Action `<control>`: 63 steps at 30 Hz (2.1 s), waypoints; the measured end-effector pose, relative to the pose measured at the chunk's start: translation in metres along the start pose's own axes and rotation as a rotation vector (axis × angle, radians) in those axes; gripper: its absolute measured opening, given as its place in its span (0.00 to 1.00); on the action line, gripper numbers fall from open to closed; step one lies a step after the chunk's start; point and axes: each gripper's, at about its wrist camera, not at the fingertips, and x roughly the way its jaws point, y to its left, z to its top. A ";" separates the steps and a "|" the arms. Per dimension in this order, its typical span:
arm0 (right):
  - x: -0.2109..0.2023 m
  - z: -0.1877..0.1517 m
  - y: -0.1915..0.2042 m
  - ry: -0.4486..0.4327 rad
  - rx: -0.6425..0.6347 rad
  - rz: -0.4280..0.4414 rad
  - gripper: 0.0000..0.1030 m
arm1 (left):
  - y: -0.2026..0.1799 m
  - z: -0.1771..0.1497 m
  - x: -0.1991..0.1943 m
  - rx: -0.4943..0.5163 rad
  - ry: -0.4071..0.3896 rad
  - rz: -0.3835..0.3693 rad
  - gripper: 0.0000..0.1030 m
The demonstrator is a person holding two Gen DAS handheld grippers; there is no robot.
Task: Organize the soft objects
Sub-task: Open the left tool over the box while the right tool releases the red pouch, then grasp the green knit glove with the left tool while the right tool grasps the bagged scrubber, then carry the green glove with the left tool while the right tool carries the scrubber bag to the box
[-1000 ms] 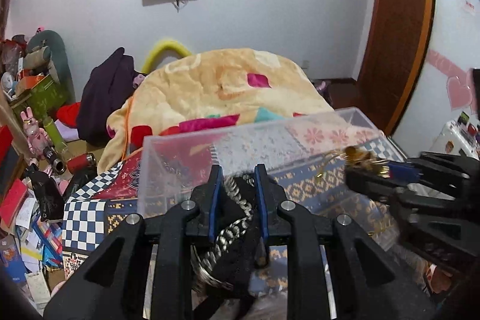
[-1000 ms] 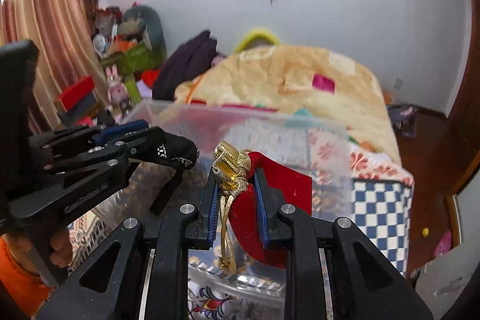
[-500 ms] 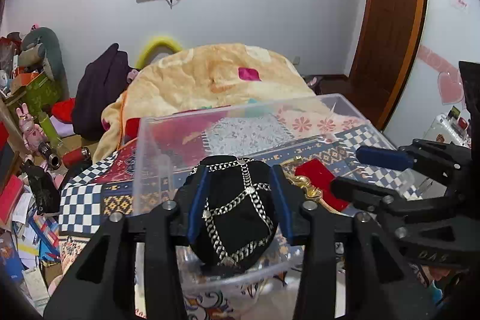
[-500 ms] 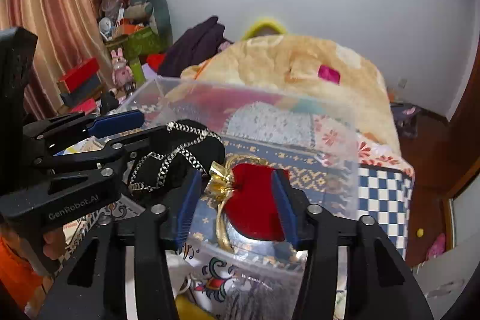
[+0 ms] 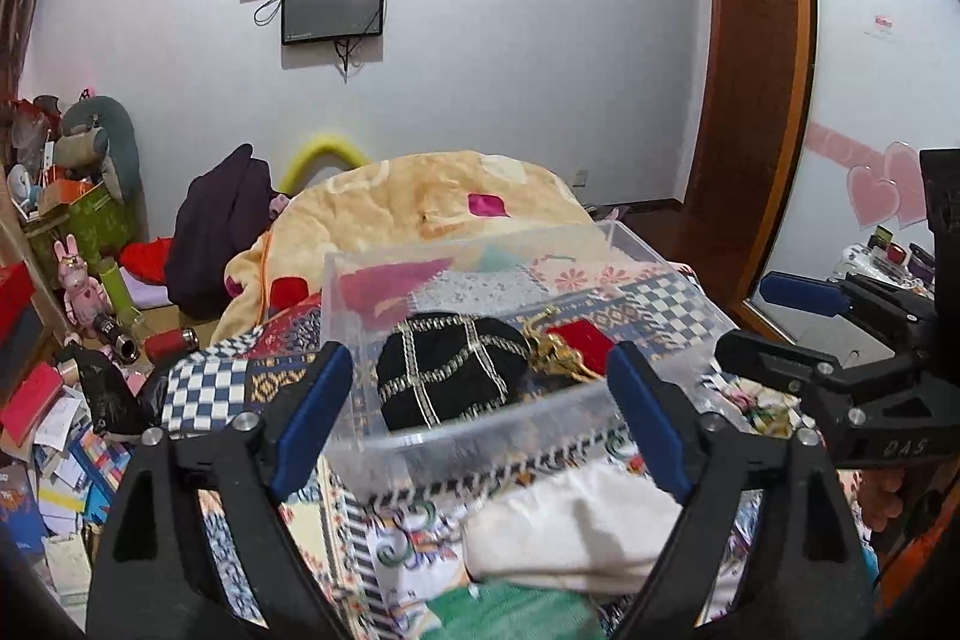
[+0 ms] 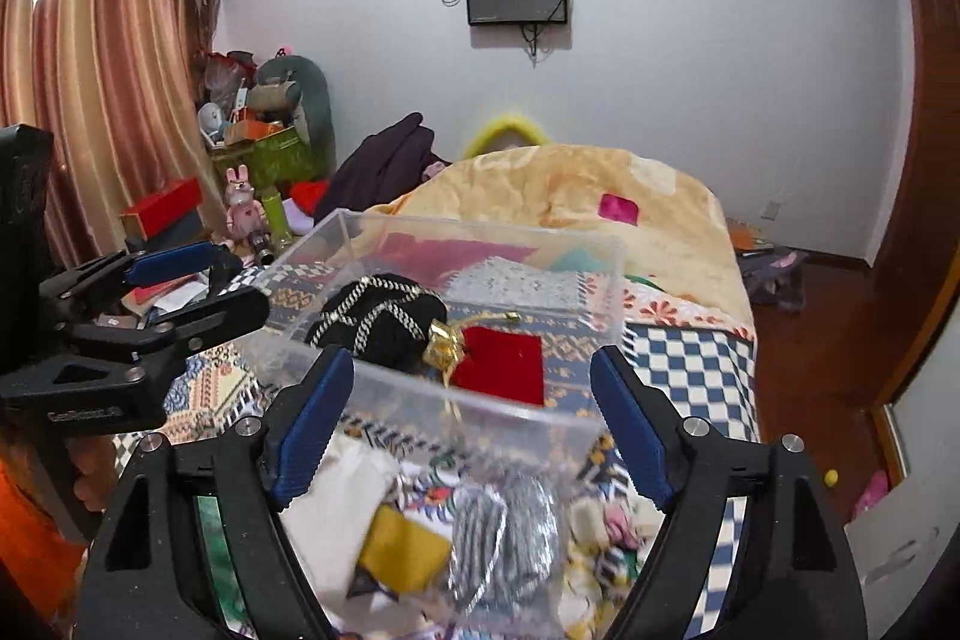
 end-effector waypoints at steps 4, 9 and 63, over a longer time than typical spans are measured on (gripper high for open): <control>-0.001 -0.013 -0.006 0.015 0.023 -0.028 0.77 | -0.004 -0.019 -0.002 -0.002 0.032 -0.023 0.88; 0.003 -0.032 -0.015 0.058 0.059 -0.056 0.77 | -0.009 -0.048 0.000 0.002 0.091 -0.028 0.89; -0.028 -0.044 -0.018 -0.007 0.101 0.009 0.29 | 0.019 -0.091 -0.067 -0.116 0.049 -0.019 0.20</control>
